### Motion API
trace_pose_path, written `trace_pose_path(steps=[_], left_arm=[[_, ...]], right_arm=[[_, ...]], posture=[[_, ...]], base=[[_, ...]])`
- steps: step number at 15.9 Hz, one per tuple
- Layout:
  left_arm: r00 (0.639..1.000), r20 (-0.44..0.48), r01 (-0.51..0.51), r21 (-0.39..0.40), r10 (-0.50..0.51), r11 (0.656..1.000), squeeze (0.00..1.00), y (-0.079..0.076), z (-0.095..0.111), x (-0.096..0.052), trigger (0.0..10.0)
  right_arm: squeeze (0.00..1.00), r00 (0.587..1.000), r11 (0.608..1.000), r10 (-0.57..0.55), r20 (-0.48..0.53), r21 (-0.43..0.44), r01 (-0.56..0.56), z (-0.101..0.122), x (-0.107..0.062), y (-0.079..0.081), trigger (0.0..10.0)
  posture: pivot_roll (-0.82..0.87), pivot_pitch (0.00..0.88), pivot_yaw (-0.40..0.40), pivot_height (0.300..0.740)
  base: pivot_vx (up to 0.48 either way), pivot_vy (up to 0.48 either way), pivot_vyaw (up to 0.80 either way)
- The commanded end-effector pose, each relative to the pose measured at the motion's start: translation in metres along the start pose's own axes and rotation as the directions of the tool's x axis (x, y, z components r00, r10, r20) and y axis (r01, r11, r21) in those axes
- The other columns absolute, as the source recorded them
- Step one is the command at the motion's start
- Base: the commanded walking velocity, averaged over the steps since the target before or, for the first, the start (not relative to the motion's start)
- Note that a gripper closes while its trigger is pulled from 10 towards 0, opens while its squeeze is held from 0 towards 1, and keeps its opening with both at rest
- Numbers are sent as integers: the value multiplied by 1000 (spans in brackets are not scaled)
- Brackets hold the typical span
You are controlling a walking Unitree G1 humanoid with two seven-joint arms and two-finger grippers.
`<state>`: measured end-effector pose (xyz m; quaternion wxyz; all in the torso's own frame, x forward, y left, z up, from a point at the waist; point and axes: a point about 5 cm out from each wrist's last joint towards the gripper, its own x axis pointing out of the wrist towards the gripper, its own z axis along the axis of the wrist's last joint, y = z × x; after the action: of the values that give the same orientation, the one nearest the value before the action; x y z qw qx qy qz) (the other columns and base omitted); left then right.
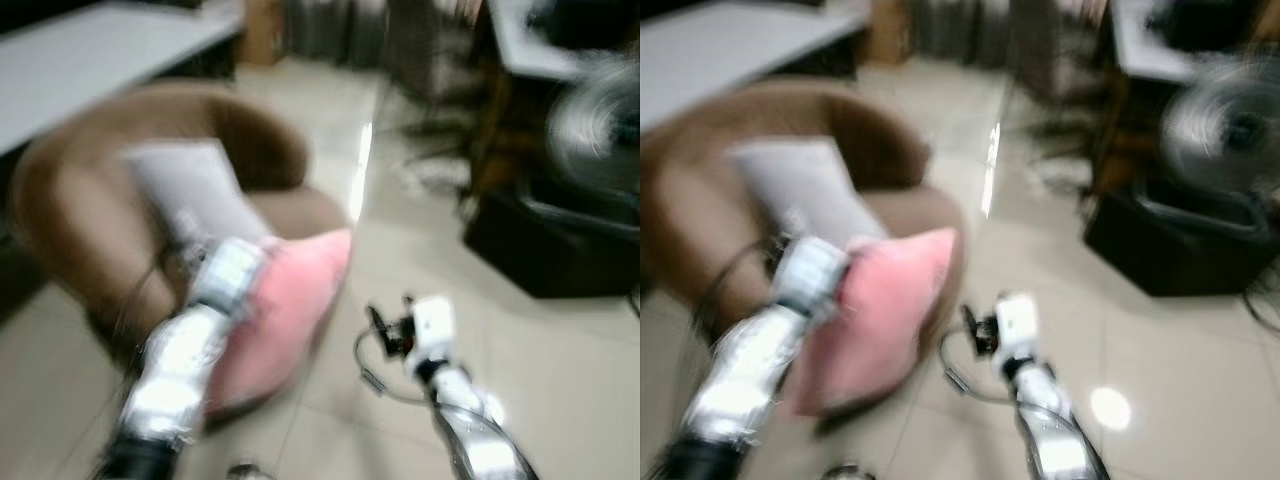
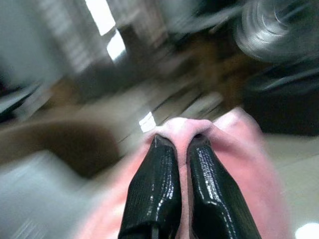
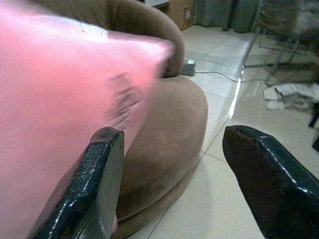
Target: Move the pillow to the sofa from floor
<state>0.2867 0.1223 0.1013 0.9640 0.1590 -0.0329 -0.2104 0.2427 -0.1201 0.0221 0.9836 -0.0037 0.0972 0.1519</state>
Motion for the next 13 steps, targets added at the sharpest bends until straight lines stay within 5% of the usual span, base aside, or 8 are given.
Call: trace_pose_path(steps=[1, 2, 5, 6, 13], left_arm=[[1000, -7, -11, -10, 11, 1000, 0, 2, -5, -5, 0], [997, -64, -32, 42, 35, 999, 0, 8, -7, -4, 0], [989, -150, -38, -200, 8, 979, 0, 5, -19, 2, 0], [988, -153, -59, -160, 34, 985, 0, 5, -18, 7, 0], [986, -164, -64, -217, 28, 974, 0, 3, -16, 8, 0]], right_arm=[[98, 1000, 1000, -15, 8, -12, 15, 2, 1, -6, 10000], [102, 1000, 1000, -10, 9, -12, 10, 3, 2, -5, 10000], [102, 1000, 1000, -4, 7, -13, 4, 1, 0, -3, 10000], [102, 1000, 1000, -2, 4, -12, 2, 0, -1, -2, 10000], [102, 1000, 1000, -12, -5, -11, 12, -2, -3, -5, 10000]], posture=[[95, 0, 23, 740], [94, 0, 23, 740], [93, 0, 23, 740], [92, 0, 23, 740], [90, 0, 23, 740]], base=[[281, -386, 0], [285, -382, 0], [450, 0, 0], [480, 0, 0], [480, 0, 0]])
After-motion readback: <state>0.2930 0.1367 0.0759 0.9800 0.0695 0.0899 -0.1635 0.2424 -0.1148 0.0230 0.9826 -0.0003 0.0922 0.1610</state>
